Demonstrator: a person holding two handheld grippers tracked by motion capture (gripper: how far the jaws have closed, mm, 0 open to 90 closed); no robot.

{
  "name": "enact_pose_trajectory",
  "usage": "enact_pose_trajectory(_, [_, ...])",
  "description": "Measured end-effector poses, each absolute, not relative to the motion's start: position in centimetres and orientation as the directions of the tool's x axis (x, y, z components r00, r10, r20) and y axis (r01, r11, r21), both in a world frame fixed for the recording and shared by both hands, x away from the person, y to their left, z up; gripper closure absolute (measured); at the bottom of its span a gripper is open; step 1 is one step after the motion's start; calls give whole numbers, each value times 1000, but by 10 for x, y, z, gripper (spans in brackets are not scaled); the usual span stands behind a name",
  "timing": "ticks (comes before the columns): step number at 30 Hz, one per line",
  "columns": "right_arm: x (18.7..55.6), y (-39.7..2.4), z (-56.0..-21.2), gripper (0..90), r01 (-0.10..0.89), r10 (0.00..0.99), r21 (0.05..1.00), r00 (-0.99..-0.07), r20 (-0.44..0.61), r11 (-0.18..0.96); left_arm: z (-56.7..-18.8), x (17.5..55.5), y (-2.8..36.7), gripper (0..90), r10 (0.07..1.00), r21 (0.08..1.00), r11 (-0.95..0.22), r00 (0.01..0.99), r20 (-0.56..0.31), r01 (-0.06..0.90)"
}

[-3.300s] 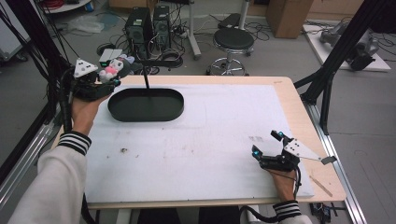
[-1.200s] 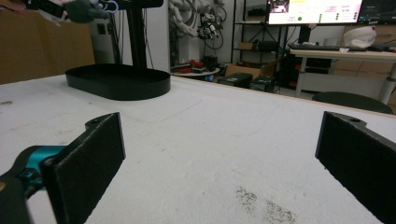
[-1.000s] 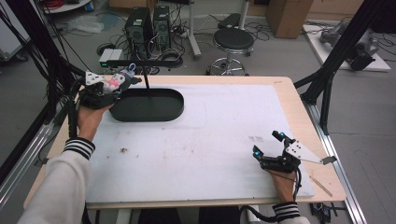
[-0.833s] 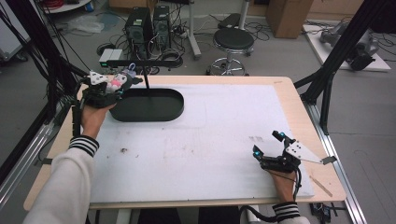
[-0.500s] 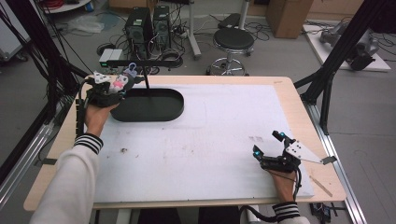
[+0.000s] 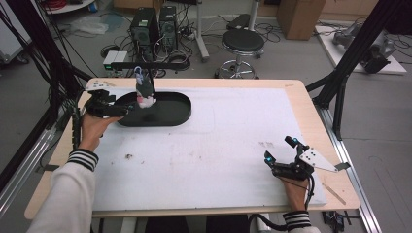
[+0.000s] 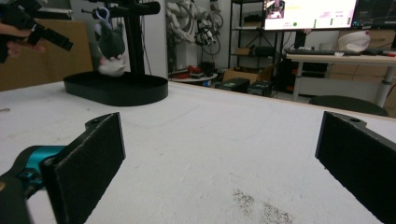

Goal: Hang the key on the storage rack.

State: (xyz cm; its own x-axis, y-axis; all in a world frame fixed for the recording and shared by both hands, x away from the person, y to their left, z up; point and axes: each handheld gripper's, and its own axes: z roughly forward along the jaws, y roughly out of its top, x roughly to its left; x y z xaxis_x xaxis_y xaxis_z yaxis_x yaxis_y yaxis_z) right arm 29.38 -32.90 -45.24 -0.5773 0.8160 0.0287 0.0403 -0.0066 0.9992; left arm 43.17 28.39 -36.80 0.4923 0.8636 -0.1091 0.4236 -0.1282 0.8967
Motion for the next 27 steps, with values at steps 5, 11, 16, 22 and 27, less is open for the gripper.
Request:
enact_pose_trajectory(5, [293,-328,-452,4,43,814,999,-580,21,5,-364,393,288,17,801,952,-123,594,-72,280])
enact_pose_trajectory(11, [294,-328,-452,4,45,811,999,-585,19,9,-380,339,295,17,755,972,-100,653,-64,211])
enact_pose_trajectory(16, [294,-328,-452,4,49,808,999,-588,22,9,-406,304,297,17,757,991,-49,652,-43,122])
enact_pose_trajectory(22, [295,-327,-452,4,57,809,998,-588,18,20,-429,289,292,17,755,991,-45,654,-47,123])
enact_pose_trajectory(27, [295,-326,-452,4,54,809,998,-587,10,27,-438,280,290,17,758,993,-51,652,-30,105])
